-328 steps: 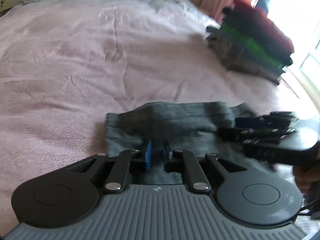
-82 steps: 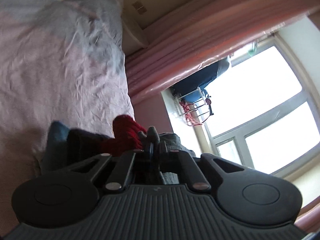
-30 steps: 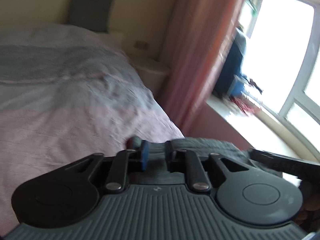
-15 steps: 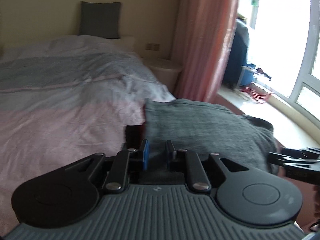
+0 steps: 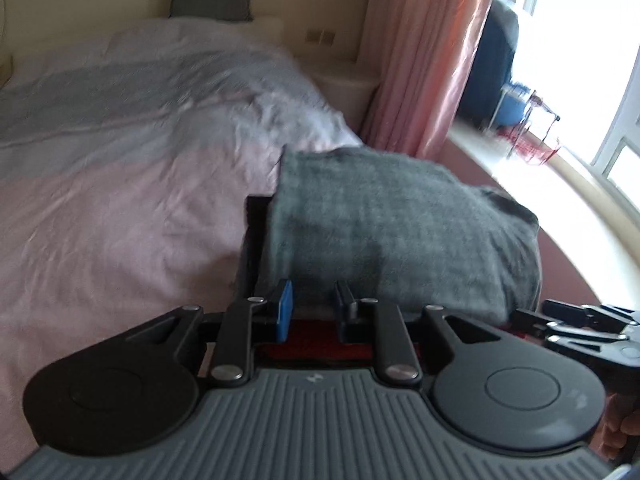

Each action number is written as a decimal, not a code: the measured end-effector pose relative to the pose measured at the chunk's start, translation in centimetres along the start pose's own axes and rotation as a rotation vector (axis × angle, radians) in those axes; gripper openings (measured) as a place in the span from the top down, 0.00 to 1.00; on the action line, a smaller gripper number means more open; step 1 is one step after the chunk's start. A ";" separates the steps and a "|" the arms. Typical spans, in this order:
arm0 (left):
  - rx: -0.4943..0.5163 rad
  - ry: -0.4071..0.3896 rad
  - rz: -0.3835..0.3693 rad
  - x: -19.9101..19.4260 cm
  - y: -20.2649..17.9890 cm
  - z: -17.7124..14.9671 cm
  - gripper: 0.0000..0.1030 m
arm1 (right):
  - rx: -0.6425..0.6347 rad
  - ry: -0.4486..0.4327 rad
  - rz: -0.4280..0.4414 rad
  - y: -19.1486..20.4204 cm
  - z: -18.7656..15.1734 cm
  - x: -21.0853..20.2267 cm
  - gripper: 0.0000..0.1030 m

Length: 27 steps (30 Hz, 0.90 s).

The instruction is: Fold clothes

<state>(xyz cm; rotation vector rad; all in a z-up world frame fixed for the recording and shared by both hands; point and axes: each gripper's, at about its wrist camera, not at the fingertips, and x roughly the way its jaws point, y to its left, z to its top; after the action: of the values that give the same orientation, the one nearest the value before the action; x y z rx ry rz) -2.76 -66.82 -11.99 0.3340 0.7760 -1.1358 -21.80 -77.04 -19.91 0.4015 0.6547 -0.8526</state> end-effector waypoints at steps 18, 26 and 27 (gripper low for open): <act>0.000 0.135 0.170 -13.0 -5.6 -1.7 0.54 | 0.174 0.072 0.108 1.1 -0.5 -14.9 0.12; 0.048 0.101 0.187 -17.8 -5.9 -3.1 0.37 | 0.206 0.045 0.077 2.4 -1.1 -19.8 0.06; 0.044 0.098 0.180 -18.3 -5.7 -3.3 0.37 | 0.208 0.045 0.072 2.7 -1.3 -20.3 0.00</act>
<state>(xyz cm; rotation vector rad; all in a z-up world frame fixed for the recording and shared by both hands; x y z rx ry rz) -12.86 -54.60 -0.67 0.4900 0.7917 -0.9732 -29.96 -63.34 -7.04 0.6296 0.5918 -0.8478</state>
